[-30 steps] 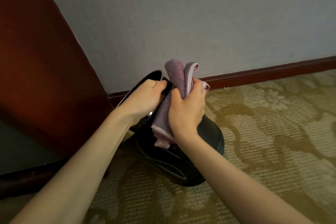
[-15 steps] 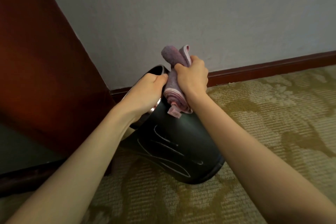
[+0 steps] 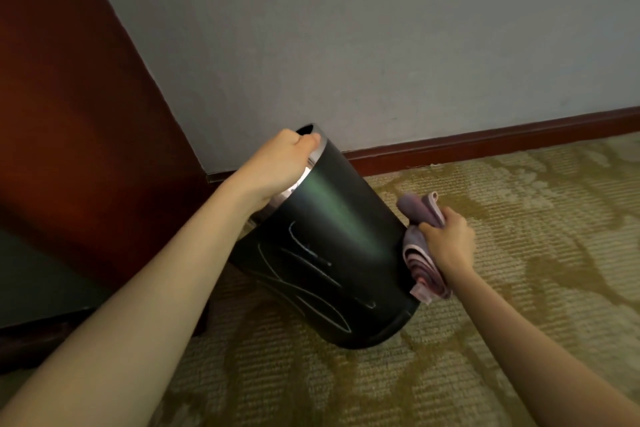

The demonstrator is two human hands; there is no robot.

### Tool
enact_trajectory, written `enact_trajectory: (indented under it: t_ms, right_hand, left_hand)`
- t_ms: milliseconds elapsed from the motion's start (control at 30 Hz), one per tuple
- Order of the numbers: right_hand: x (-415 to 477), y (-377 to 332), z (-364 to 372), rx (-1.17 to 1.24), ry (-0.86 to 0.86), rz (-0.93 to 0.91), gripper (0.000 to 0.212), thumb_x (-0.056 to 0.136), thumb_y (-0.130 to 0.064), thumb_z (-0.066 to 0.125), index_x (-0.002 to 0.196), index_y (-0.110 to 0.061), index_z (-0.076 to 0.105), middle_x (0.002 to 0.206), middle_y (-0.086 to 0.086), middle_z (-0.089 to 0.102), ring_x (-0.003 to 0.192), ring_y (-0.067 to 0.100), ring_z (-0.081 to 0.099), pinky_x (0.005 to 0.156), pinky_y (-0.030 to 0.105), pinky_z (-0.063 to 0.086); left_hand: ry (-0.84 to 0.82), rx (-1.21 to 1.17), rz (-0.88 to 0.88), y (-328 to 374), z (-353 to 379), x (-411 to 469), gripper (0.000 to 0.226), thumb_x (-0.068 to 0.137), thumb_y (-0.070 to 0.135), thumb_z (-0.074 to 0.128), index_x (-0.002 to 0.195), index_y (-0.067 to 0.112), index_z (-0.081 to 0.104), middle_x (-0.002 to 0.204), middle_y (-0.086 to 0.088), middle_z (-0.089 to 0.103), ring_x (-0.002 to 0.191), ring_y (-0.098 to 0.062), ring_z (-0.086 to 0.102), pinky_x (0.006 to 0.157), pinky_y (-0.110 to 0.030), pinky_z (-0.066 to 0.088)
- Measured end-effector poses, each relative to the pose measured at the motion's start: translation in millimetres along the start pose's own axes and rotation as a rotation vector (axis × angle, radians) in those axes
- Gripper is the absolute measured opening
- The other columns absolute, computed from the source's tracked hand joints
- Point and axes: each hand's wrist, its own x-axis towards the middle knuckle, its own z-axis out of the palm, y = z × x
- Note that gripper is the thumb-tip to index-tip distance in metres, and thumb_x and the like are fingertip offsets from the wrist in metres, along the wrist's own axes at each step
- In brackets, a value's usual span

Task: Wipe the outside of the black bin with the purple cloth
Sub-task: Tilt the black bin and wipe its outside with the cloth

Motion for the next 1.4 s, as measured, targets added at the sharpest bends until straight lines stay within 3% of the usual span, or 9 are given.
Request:
enact_trajectory:
  t_ms: [67, 333, 533, 667, 800, 900, 1000, 1200, 1400]
  right_hand:
    - [-1.8, 4.2, 0.2, -0.006, 0.040, 0.022, 0.022, 0.080, -0.020, 0.060, 0.101, -0.013, 0.061, 0.094, 0.015, 0.064, 0.092, 0.040, 0.059, 0.080, 0.043, 0.045]
    - [-27.4, -14.7, 3.2, 0.240, 0.181, 0.117, 0.018, 0.082, -0.021, 0.058, 0.099, -0.013, 0.053, 0.092, 0.008, 0.057, 0.097, 0.037, 0.057, 0.087, 0.043, 0.042]
    - [-57.5, -97.8, -1.5, 0.482, 0.120, -0.117, 0.023, 0.078, -0.015, 0.059, 0.101, -0.012, 0.055, 0.089, -0.001, 0.056, 0.089, 0.026, 0.057, 0.080, 0.035, 0.043]
    - [-76.1, -118.0, 5.7, 0.555, 0.026, -0.311, 0.031, 0.077, -0.014, 0.058, 0.108, -0.015, 0.054, 0.101, 0.006, 0.056, 0.093, 0.025, 0.057, 0.081, 0.047, 0.049]
    - [-71.9, -102.0, 16.4, 0.497, 0.077, -0.397, 0.033, 0.078, -0.012, 0.057, 0.111, -0.012, 0.052, 0.107, 0.010, 0.056, 0.095, 0.027, 0.055, 0.083, 0.048, 0.046]
    - [-43.9, -97.7, 21.3, 0.407, 0.048, -0.353, 0.025, 0.078, -0.013, 0.058, 0.103, -0.010, 0.055, 0.099, 0.009, 0.058, 0.090, 0.026, 0.055, 0.076, 0.036, 0.043]
    - [-11.9, -85.3, 23.8, 0.274, 0.006, -0.260, 0.014, 0.079, -0.014, 0.060, 0.091, -0.016, 0.055, 0.087, 0.003, 0.056, 0.081, 0.022, 0.051, 0.068, 0.027, 0.033]
    - [21.8, -34.7, 19.0, 0.092, -0.048, 0.025, 0.032, 0.081, -0.021, 0.060, 0.112, -0.014, 0.061, 0.107, 0.019, 0.064, 0.098, 0.038, 0.059, 0.078, 0.036, 0.043]
    - [-0.4, -15.0, 12.8, 0.085, 0.074, 0.019, 0.016, 0.082, -0.018, 0.057, 0.098, -0.013, 0.056, 0.087, 0.006, 0.053, 0.095, 0.039, 0.057, 0.076, 0.037, 0.037]
  left_hand:
    - [-0.021, -0.004, 0.000, 8.4, 7.5, -2.3, 0.043, 0.097, 0.031, 0.039, 0.055, 0.024, 0.032, 0.049, 0.009, 0.030, 0.039, -0.001, 0.037, 0.042, -0.019, 0.031]
    - [-0.035, 0.020, 0.015, 18.4, 22.4, -7.3, 0.037, 0.096, 0.033, 0.036, 0.065, 0.015, 0.043, 0.060, 0.002, 0.042, 0.057, -0.013, 0.043, 0.055, -0.029, 0.034]
    - [0.003, 0.039, 0.008, 17.0, 17.6, 0.3, 0.040, 0.097, 0.030, 0.039, 0.059, 0.017, 0.038, 0.058, 0.003, 0.040, 0.054, -0.010, 0.041, 0.044, -0.020, 0.034]
    - [-0.025, -0.022, -0.005, 2.0, 10.8, -1.6, 0.043, 0.095, 0.034, 0.038, 0.078, 0.001, 0.060, 0.070, -0.004, 0.054, 0.065, -0.015, 0.052, 0.059, -0.027, 0.038]
    - [-0.024, -0.024, -0.002, -11.2, 0.7, 0.7, 0.033, 0.094, 0.038, 0.039, 0.073, 0.014, 0.048, 0.064, -0.004, 0.043, 0.059, -0.015, 0.041, 0.058, -0.032, 0.031]
    - [-0.025, -0.008, 0.009, -20.0, -9.8, 4.8, 0.032, 0.095, 0.038, 0.039, 0.073, 0.016, 0.046, 0.064, -0.004, 0.041, 0.058, -0.014, 0.041, 0.059, -0.032, 0.030]
    - [-0.065, -0.039, -0.002, -34.7, -20.6, 4.4, 0.031, 0.094, 0.042, 0.037, 0.083, 0.017, 0.053, 0.077, -0.008, 0.050, 0.073, -0.017, 0.050, 0.071, -0.034, 0.036]
    - [-0.081, -0.106, -0.019, -44.2, -25.2, 2.1, 0.035, 0.094, 0.043, 0.038, 0.084, 0.014, 0.055, 0.081, -0.008, 0.051, 0.079, -0.018, 0.051, 0.074, -0.034, 0.036]
    - [-0.073, -0.029, 0.052, -28.0, -17.0, 3.6, 0.034, 0.095, 0.039, 0.039, 0.070, 0.016, 0.039, 0.067, -0.007, 0.032, 0.063, -0.015, 0.034, 0.066, -0.034, 0.027]
